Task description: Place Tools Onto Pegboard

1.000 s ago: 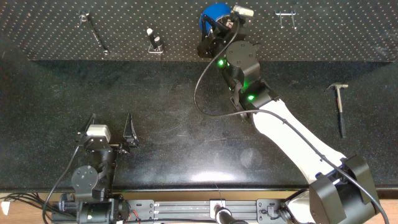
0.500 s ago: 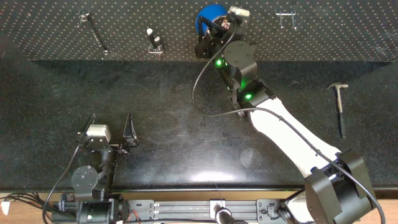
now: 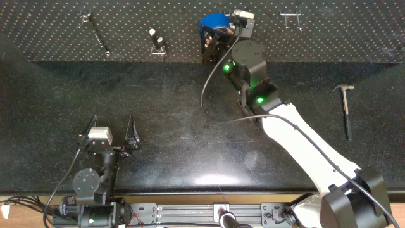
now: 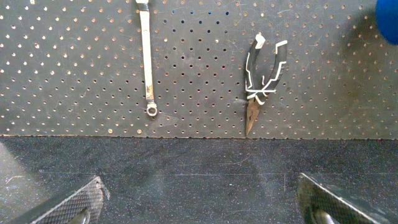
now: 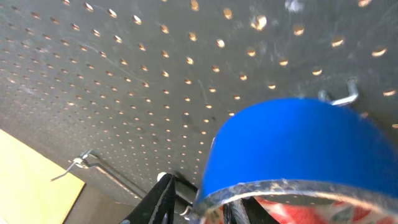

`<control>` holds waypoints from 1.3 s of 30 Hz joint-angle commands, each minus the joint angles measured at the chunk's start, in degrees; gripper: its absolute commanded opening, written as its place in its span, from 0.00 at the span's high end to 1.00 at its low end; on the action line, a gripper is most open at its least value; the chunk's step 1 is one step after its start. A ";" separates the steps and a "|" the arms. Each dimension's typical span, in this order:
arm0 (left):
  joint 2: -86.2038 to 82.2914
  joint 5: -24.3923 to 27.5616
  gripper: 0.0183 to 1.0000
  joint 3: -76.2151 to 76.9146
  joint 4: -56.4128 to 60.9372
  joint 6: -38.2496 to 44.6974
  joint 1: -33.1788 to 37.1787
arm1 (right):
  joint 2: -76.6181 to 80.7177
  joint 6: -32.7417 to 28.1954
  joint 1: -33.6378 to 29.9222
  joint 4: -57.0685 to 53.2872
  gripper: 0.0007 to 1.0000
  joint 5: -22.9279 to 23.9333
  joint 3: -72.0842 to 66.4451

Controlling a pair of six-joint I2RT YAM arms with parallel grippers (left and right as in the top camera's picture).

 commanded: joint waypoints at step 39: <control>-0.55 0.79 0.00 -0.09 -0.31 0.50 0.02 | 14.80 -78.05 -62.07 -62.71 0.06 0.28 0.31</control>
